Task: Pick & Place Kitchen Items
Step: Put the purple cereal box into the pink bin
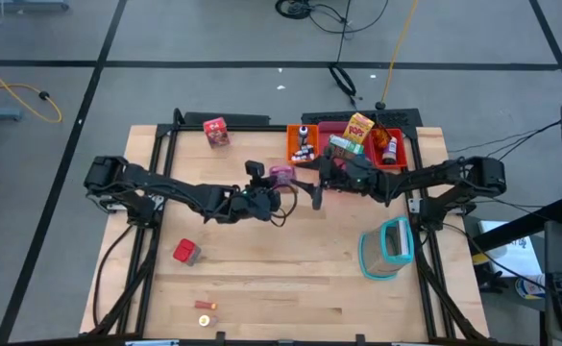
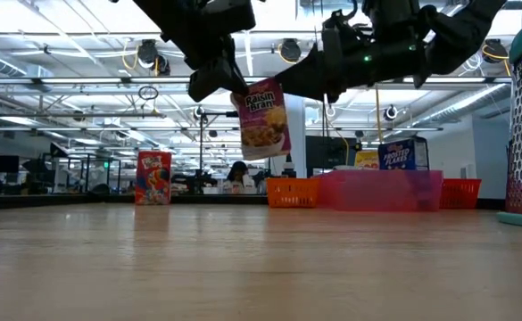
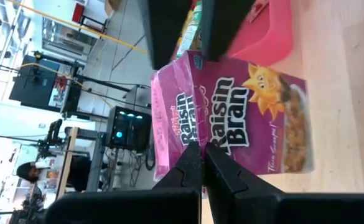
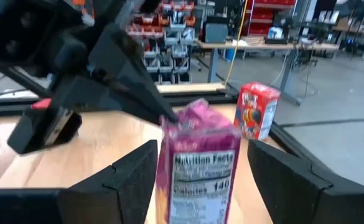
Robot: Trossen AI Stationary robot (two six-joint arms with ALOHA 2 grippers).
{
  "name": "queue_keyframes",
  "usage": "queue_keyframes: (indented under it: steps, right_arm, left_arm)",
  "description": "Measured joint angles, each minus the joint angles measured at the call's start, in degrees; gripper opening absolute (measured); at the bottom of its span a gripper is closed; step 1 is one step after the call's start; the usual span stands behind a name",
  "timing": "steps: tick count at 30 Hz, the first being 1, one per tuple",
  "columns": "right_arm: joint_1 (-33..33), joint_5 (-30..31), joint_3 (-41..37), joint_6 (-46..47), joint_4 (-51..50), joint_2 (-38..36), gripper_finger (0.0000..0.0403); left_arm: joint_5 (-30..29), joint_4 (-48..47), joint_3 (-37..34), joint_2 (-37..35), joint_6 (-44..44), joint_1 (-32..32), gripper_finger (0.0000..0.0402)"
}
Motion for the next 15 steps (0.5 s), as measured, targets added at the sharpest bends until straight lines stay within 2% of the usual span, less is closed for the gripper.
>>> queue_keyframes:
  steps: [11,15]
  right_arm:
    - [0.0,-0.1,0.0,1.6,0.7,2.1,0.0242]
    - [0.0,-0.2,-0.1,1.6,1.1,2.3,0.0216]
  left_arm:
    - [2.3,2.1,0.0,0.0,0.2,-0.1,0.0000]
    - [2.3,2.0,0.0,0.0,0.1,-0.3,0.0000]
